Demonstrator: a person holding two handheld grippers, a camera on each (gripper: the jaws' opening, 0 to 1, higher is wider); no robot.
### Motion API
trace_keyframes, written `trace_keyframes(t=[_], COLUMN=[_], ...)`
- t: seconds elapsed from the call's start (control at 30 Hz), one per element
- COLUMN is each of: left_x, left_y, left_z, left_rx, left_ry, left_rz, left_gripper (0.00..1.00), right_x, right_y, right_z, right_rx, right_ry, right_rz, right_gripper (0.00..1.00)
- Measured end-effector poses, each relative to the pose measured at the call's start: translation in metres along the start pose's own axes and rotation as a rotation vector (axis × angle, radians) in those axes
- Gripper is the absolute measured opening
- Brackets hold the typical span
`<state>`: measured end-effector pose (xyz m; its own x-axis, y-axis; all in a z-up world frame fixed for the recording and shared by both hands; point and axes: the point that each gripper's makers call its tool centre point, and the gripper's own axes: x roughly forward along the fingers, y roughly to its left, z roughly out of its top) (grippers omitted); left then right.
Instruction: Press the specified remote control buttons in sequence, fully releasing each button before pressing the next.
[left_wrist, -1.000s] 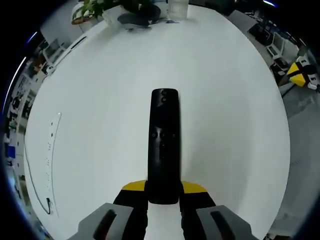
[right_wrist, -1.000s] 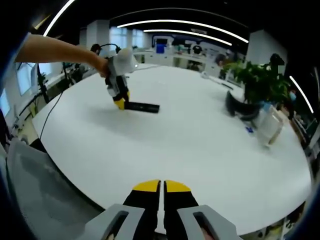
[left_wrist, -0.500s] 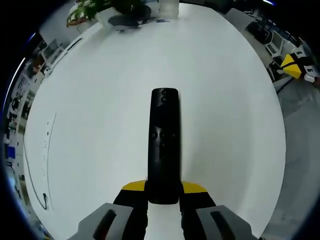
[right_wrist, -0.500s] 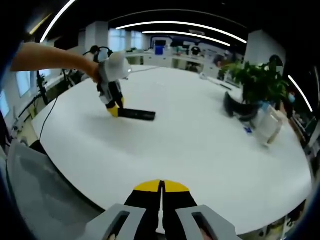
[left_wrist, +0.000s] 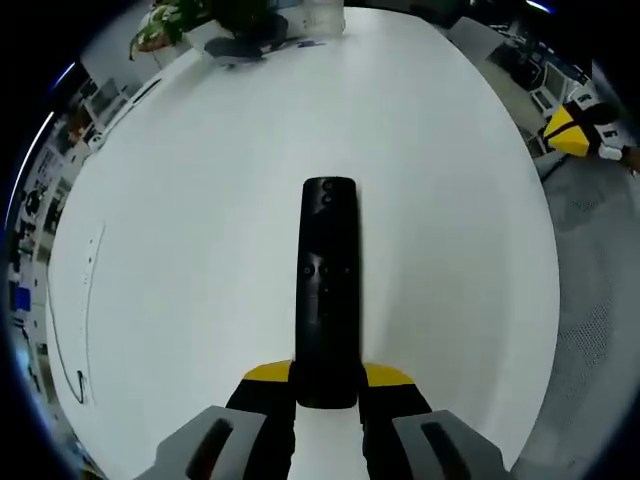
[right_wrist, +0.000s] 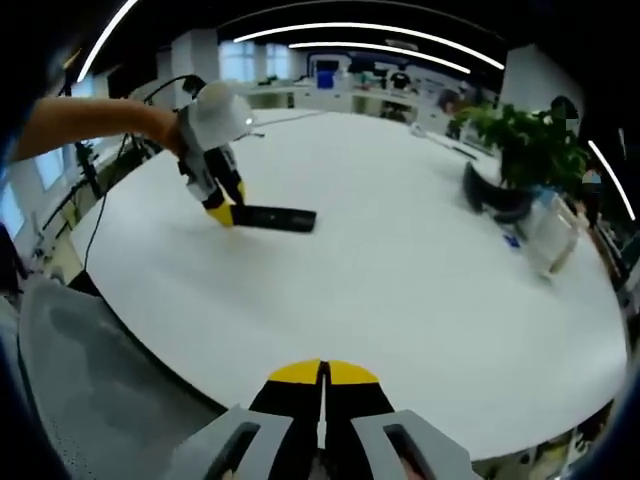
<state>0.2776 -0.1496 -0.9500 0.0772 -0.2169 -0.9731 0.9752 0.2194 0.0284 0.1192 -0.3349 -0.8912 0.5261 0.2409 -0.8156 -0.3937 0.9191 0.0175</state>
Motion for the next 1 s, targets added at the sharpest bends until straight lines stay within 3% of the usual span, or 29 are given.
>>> trace_keyframes(t=[0.33,0.63,0.7,1.0], left_x=[-0.002,-0.005,-0.005,-0.007], left_y=[-0.027,-0.051,-0.059,-0.076], left_z=[-0.003,-0.007,-0.009,-0.012], left_rx=[0.004,0.008,0.006,0.002], left_ry=[0.016,0.0,-0.001,-0.02], left_rz=[-0.001,-0.005,-0.004,-0.006], left_gripper=[0.23,0.23,0.23,0.23], right_x=[0.012,0.013,0.014,0.014], right_y=[0.006,0.018,0.016,0.021], right_z=[-0.029,-0.037,-0.046,-0.049], right_rx=[-0.019,-0.025,-0.015,0.009], right_ry=[0.174,0.231,0.28,0.307], right_rz=[0.02,0.066,0.062,0.096], right_gripper=[0.0,0.0,0.0,0.0])
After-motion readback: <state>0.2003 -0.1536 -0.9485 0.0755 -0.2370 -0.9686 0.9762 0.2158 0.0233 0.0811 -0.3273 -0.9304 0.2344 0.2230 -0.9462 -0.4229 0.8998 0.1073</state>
